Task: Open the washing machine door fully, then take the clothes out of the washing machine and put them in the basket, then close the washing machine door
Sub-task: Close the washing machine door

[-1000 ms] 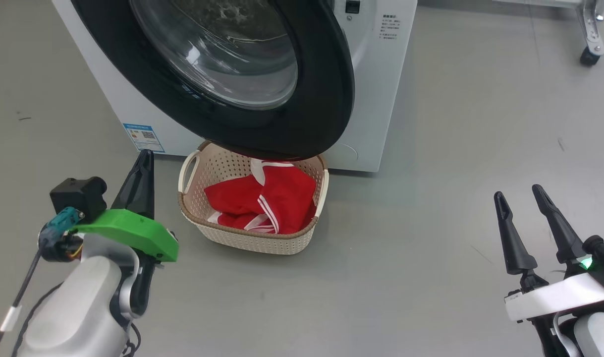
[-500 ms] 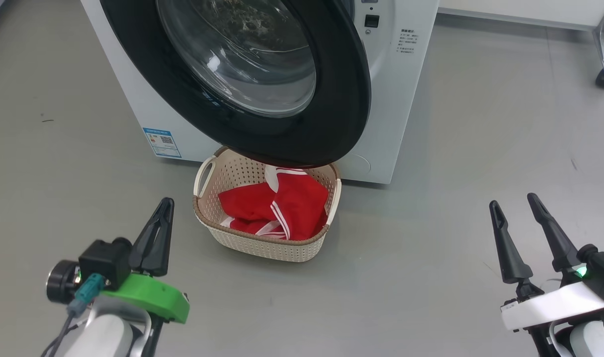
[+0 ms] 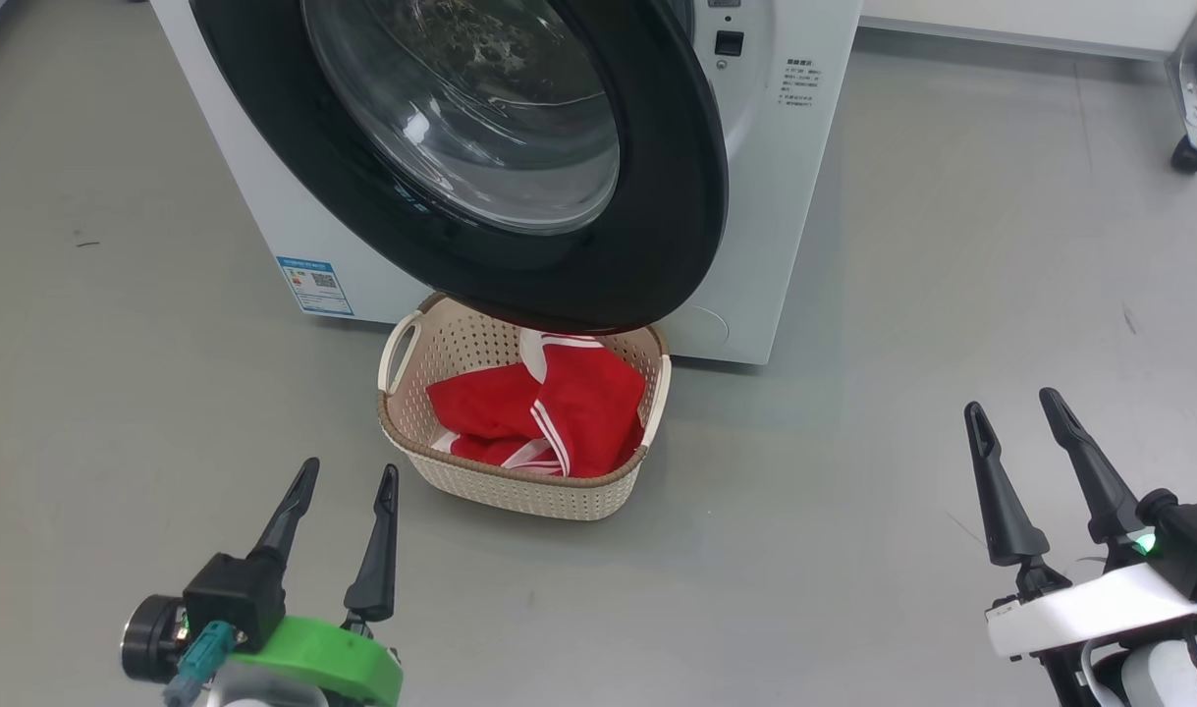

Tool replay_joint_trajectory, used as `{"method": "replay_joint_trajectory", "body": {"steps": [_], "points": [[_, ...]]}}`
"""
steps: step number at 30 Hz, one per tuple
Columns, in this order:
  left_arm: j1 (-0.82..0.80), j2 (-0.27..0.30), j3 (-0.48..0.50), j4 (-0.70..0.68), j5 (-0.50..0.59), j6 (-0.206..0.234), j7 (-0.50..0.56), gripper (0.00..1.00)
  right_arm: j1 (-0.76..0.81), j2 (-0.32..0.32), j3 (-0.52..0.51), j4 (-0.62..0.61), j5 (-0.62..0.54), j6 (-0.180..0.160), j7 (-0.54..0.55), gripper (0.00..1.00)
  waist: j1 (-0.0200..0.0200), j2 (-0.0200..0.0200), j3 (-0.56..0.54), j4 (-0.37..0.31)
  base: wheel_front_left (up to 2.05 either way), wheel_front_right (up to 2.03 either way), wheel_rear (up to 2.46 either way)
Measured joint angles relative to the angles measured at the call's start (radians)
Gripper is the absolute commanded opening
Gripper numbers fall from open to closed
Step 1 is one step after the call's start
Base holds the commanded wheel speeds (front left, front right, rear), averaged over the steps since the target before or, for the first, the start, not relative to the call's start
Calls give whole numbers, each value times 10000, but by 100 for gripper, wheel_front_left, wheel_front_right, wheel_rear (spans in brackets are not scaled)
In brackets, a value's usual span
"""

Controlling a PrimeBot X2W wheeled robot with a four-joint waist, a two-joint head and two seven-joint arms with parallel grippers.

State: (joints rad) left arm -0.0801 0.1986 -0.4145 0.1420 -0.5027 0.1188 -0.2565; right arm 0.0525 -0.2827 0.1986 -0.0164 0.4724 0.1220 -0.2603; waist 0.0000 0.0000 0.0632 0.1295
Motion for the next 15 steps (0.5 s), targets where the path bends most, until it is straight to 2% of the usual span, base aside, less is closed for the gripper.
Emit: {"method": "replay_joint_trajectory", "body": {"steps": [15], "points": [[493,-539,652,-573,1001,2,-2,100,9,73,-2,-2,-15,0,0,100,0,0,66,-109,0,0,0]]}}
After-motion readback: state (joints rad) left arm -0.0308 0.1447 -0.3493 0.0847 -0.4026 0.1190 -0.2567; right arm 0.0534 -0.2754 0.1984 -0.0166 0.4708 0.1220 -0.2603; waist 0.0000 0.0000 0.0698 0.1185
